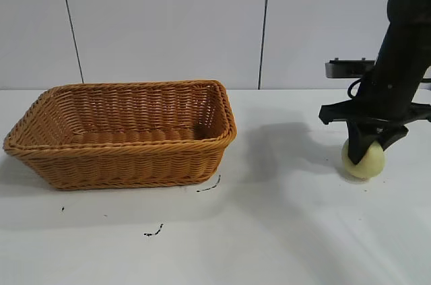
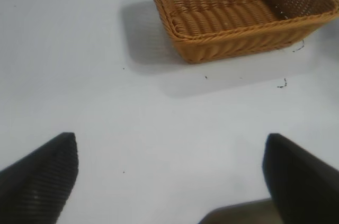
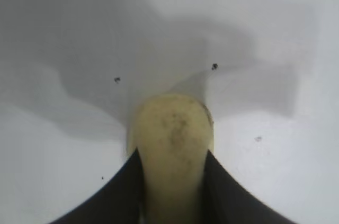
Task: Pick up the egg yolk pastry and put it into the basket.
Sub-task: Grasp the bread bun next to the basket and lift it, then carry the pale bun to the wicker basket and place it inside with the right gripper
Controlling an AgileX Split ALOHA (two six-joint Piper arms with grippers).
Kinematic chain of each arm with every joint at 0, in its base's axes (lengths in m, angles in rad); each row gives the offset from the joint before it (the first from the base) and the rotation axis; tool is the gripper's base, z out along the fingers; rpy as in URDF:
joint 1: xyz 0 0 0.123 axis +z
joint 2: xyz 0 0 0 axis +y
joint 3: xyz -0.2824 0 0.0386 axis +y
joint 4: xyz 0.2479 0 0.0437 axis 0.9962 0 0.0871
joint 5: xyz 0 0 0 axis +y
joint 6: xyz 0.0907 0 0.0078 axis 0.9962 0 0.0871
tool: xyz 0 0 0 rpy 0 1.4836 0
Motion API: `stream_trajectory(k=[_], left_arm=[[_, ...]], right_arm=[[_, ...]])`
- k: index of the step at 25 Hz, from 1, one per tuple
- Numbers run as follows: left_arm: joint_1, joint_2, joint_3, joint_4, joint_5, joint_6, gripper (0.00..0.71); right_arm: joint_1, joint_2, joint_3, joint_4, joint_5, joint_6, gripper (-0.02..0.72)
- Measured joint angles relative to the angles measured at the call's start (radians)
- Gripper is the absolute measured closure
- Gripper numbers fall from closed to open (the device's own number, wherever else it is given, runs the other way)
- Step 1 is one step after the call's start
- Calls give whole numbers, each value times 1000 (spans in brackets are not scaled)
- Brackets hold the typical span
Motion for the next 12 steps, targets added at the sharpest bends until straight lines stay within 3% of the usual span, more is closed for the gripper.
stream_trajectory(k=[8, 12], left_arm=[[0, 0, 0, 0, 0, 0, 15], [0, 0, 0, 0, 0, 0, 15]], right_arm=[[0, -140, -222, -6, 223, 0, 552], [3, -142, -309, -6, 270, 4, 552]])
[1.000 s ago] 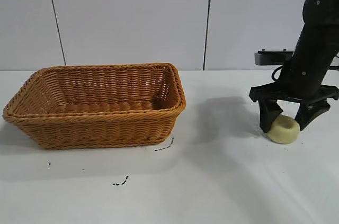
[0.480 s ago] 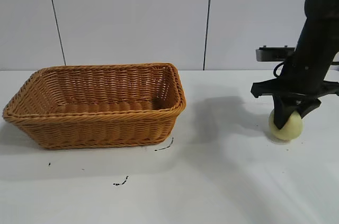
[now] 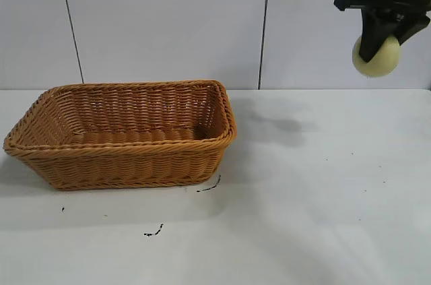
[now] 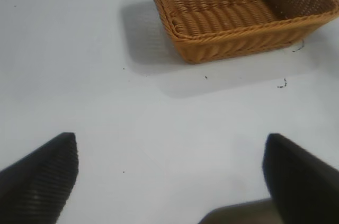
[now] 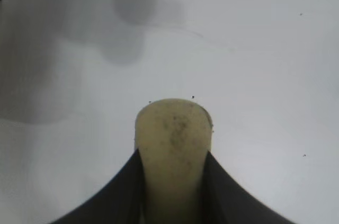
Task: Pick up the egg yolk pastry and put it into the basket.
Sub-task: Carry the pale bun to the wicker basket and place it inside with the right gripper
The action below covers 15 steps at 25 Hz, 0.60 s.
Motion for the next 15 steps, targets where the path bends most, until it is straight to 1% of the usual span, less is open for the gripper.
stream_trajectory(k=[3, 7, 15], left_arm=[[0, 0, 0, 0, 0, 0, 15], [0, 0, 0, 0, 0, 0, 15], [0, 0, 0, 0, 0, 0, 15]], right_arm=[[23, 0, -40, -1, 2, 16, 552], [109, 15, -120, -1, -1, 26, 552], [368, 174, -376, 0, 1, 44, 552]])
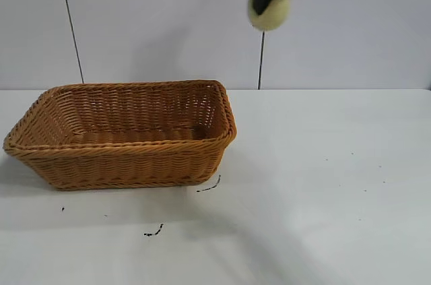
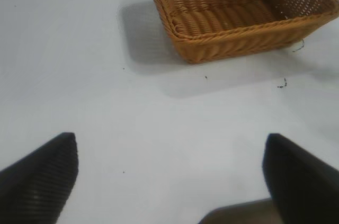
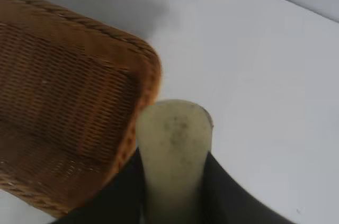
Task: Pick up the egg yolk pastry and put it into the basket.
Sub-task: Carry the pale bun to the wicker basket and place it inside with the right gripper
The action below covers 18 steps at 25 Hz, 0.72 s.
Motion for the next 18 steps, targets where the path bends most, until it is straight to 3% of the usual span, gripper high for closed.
stream_trajectory(k=[4, 8, 15, 18], left_arm=[[0, 0, 0, 0, 0, 0, 15], [0, 0, 0, 0, 0, 0, 15], [0, 0, 0, 0, 0, 0, 15], [0, 0, 0, 0, 0, 0, 15]], right_arm=[[121, 104, -103, 3, -8, 4, 552], [203, 208, -138, 5, -64, 5, 552], [230, 372, -138, -7, -177, 5, 552], [230, 401, -138, -12, -186, 5, 479]])
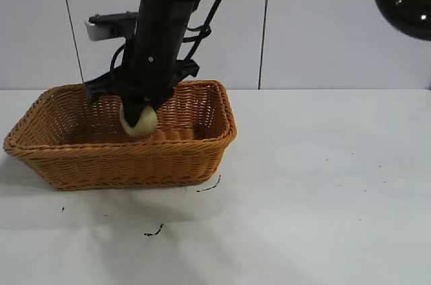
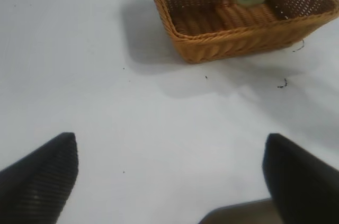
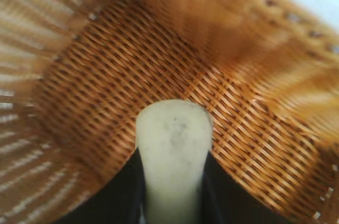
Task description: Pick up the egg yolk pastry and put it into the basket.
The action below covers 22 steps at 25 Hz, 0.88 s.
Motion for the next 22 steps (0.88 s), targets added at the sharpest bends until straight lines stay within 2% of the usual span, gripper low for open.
stream_trajectory(k=[4, 6, 9, 13, 22], left_arm=[[0, 0, 0, 0, 0, 0, 15], [0, 0, 0, 0, 0, 0, 15], [0, 0, 0, 0, 0, 0, 15], [0, 0, 0, 0, 0, 0, 15], [0, 0, 0, 0, 0, 0, 15]], right_arm=[[0, -10, 0, 0, -6, 0, 175], [0, -24, -4, -6, -2, 0, 85], [-8, -59, -31, -7, 22, 0, 47], [-59, -112, -79, -6, 87, 1, 38], [-375, -131, -91, -14, 188, 3, 38]])
